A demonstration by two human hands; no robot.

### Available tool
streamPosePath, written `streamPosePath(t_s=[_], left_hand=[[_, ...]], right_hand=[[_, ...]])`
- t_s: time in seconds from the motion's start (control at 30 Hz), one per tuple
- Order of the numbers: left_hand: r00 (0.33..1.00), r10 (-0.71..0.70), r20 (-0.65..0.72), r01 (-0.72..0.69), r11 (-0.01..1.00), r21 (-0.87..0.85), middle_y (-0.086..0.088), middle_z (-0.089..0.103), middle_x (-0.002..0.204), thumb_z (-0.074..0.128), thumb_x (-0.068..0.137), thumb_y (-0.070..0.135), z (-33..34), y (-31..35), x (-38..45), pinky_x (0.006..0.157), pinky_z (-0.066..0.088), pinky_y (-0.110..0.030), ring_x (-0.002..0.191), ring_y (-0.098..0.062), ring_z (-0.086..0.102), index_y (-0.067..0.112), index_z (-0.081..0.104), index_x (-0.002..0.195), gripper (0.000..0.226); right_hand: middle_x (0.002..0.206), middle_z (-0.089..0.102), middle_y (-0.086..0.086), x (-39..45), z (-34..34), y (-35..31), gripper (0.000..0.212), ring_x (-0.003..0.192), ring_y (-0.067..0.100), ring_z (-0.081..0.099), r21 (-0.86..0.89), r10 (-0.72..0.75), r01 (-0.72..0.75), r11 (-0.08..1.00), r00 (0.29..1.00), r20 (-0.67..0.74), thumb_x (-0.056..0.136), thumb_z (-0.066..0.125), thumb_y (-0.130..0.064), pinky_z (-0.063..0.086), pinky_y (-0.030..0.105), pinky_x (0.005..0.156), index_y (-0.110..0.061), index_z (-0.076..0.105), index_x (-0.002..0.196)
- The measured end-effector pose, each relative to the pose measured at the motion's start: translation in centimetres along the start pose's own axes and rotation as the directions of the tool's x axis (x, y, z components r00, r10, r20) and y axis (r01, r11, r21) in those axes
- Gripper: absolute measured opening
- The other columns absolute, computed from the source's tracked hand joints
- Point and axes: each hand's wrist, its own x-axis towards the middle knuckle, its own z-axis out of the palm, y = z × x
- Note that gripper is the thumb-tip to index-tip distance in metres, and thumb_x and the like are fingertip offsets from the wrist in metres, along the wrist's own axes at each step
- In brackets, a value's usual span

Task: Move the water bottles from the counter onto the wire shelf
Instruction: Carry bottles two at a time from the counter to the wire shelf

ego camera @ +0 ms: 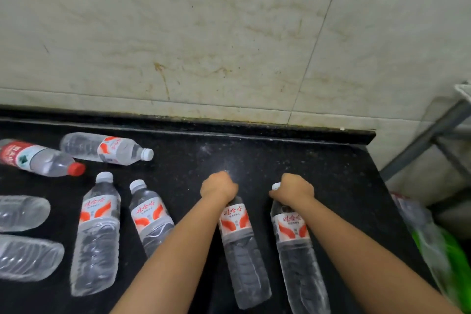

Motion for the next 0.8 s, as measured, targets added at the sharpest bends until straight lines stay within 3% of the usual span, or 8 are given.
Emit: streamPosePath(t_s=[0.07,0.13,0.33,0.5,0.57,0.6,0.7,0.8], left_hand=[[0.999,0.037,-0.021,-0.038,0.997,-0.063,-0.013,0.058,0.125,0.049,0.091,0.025,-1.1,0.0,-0.9,0.087,0.047,-0.033,0.113,-0.029,0.056,0.005,0.053,0.118,0.034],[0.993,0.113,-0.029,-0.115,0.991,-0.072,-0.014,0.06,0.123,0.05,0.09,0.025,-2.6,0.1,-2.4,0.086,0.047,-0.033,0.111,-0.029,0.056,0.004,0.054,0.116,0.034],[0.876,0.481,-0.044,-0.465,0.864,0.191,-0.012,0.061,0.12,0.048,0.094,0.028,-6.2,1.7,-10.9,0.087,0.046,-0.034,0.11,-0.028,0.057,0.009,0.056,0.117,0.031],[0.675,0.737,-0.032,-0.632,0.601,0.489,-0.01,0.049,0.123,0.038,0.1,0.029,-4.6,3.6,-18.7,0.088,0.044,-0.035,0.112,-0.028,0.049,0.011,0.041,0.128,0.033],[0.619,0.782,-0.081,-0.623,0.55,0.557,-0.009,0.047,0.122,0.037,0.1,0.029,-4.6,4.7,-20.3,0.086,0.046,-0.035,0.111,-0.027,0.047,0.011,0.038,0.129,0.034],[0.555,0.82,-0.14,-0.63,0.524,0.573,-0.01,0.051,0.117,0.042,0.098,0.028,-5.0,5.6,-20.8,0.081,0.049,-0.037,0.106,-0.029,0.051,0.009,0.043,0.126,0.034],[0.314,0.9,-0.303,-0.653,0.436,0.619,-0.016,0.062,0.066,0.072,0.072,0.023,-6.6,9.4,-21.8,0.038,0.048,-0.032,0.054,-0.034,0.062,-0.001,0.066,0.084,0.027],[0.191,0.893,-0.407,-0.637,0.428,0.641,-0.018,0.059,0.055,0.09,0.052,0.013,-7.5,14.2,-22.9,0.033,0.043,-0.027,0.042,-0.035,0.056,-0.003,0.069,0.078,0.038]], right_hand=[[0.113,0.062,0.011,-1.0,-1.5,0.3,0.035,0.103,0.027,0.06,0.082,0.011,-0.01,0.997,1.0,-0.015,0.081,0.061,-0.031,0.042,0.031,0.07,-0.008,0.054,0.106],[0.113,0.061,0.012,-2.8,-3.2,0.8,0.034,0.101,0.027,0.059,0.088,-0.02,0.022,0.996,1.0,-0.025,0.08,0.063,-0.031,0.04,0.031,0.068,-0.008,0.052,0.103],[0.111,0.064,0.007,-12.3,-8.5,3.7,0.035,0.101,0.024,0.059,0.019,-0.144,0.146,0.989,0.986,-0.081,0.08,0.065,-0.031,0.042,0.029,0.072,-0.012,0.06,0.109],[0.114,0.06,0.006,-20.2,-8.8,7.8,0.035,0.107,0.024,0.055,0.0,-0.201,0.208,0.978,0.944,-0.26,0.082,0.063,-0.034,0.037,0.027,0.076,-0.016,0.057,0.11],[0.114,0.058,0.006,-22.4,-9.6,9.4,0.036,0.108,0.024,0.053,0.019,-0.193,0.217,0.976,0.9,-0.391,0.083,0.061,-0.036,0.039,0.029,0.081,-0.016,0.055,0.113],[0.113,0.059,0.007,-23.2,-10.4,10.3,0.036,0.108,0.024,0.053,0.028,-0.182,0.22,0.975,0.869,-0.46,0.084,0.06,-0.036,0.039,0.03,0.081,-0.015,0.055,0.113],[0.109,0.063,0.011,-24.7,-14.0,13.1,0.036,0.106,0.029,0.054,0.026,-0.171,0.244,0.97,0.75,-0.639,0.084,0.06,-0.034,0.038,0.033,0.08,-0.01,0.058,0.11],[0.107,0.065,0.014,-25.7,-17.8,16.4,0.036,0.103,0.031,0.056,-0.044,-0.206,0.268,0.963,0.618,-0.759,0.084,0.06,-0.035,0.041,0.037,0.086,-0.006,0.06,0.105]])
